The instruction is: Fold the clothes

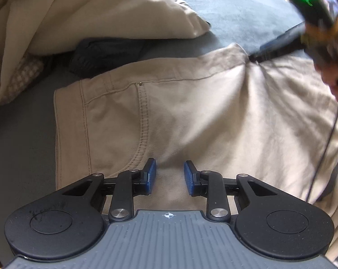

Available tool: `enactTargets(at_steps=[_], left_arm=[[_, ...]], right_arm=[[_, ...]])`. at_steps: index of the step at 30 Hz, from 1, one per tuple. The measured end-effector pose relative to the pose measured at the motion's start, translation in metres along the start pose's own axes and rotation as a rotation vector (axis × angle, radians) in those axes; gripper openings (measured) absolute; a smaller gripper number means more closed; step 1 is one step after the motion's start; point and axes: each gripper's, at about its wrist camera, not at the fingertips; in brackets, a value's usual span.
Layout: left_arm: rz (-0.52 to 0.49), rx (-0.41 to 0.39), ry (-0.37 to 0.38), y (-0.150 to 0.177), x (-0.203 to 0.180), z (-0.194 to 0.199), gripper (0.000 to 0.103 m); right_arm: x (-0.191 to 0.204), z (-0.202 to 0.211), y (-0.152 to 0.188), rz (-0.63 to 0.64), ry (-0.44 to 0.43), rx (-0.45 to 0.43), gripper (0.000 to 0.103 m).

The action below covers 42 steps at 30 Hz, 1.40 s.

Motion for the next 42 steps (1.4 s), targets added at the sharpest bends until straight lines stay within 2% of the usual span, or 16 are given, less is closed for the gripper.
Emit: enactTargets(at_steps=[3, 6, 12, 14, 16, 21, 25, 28, 32, 35, 40, 42], left_arm=[[0.009, 0.004, -0.015, 0.000, 0.002, 0.004, 0.028], [0.027, -0.006, -0.033, -0.003, -0.003, 0.006, 0.030], [0.089, -0.027, -0.048, -0.013, -0.009, 0.000, 0.034], [0.111, -0.024, -0.064, -0.016, -0.011, -0.005, 0.034], [0.120, -0.051, -0.102, -0.017, -0.018, -0.003, 0.034], [0.084, -0.181, -0.163, -0.020, -0.044, 0.012, 0.034], [0.045, -0.206, -0.183, -0.034, -0.067, 0.008, 0.034], [0.010, -0.208, -0.187, -0.043, -0.086, 0.003, 0.034], [-0.030, -0.185, -0.195, -0.051, -0.107, -0.007, 0.034], [-0.041, -0.166, -0.212, -0.053, -0.118, -0.017, 0.034], [-0.028, -0.152, -0.219, -0.055, -0.120, -0.022, 0.034], [-0.025, -0.148, -0.218, -0.056, -0.119, -0.024, 0.034]], right_arm=[[-0.049, 0.023, 0.011, -0.281, -0.135, -0.093, 0.049], [-0.110, 0.061, 0.042, -0.477, -0.216, -0.220, 0.050], [-0.283, 0.089, 0.184, -1.037, -0.152, -0.325, 0.052], [-0.339, 0.078, 0.245, -1.295, -0.109, -0.327, 0.052], [-0.379, 0.056, 0.302, -1.540, -0.109, -0.320, 0.051], [-0.405, 0.005, 0.328, -1.642, -0.185, -0.299, 0.049], [-0.424, -0.036, 0.346, -1.713, -0.248, -0.280, 0.048], [-0.438, -0.066, 0.360, -1.766, -0.297, -0.266, 0.041], [-0.448, -0.080, 0.361, -1.755, -0.311, -0.268, 0.019], [-0.450, -0.070, 0.362, -1.705, -0.290, -0.309, 0.017], [-0.445, -0.010, 0.390, -1.742, -0.206, -0.451, 0.016], [-0.444, 0.005, 0.401, -1.739, -0.175, -0.453, 0.016]])
Point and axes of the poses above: each gripper's, at about its wrist camera, not at the fingertips, and z roughly against the way its jaws point, x to its left, y to its underside, and after that the axes turned 8 degrees about x, right-handed
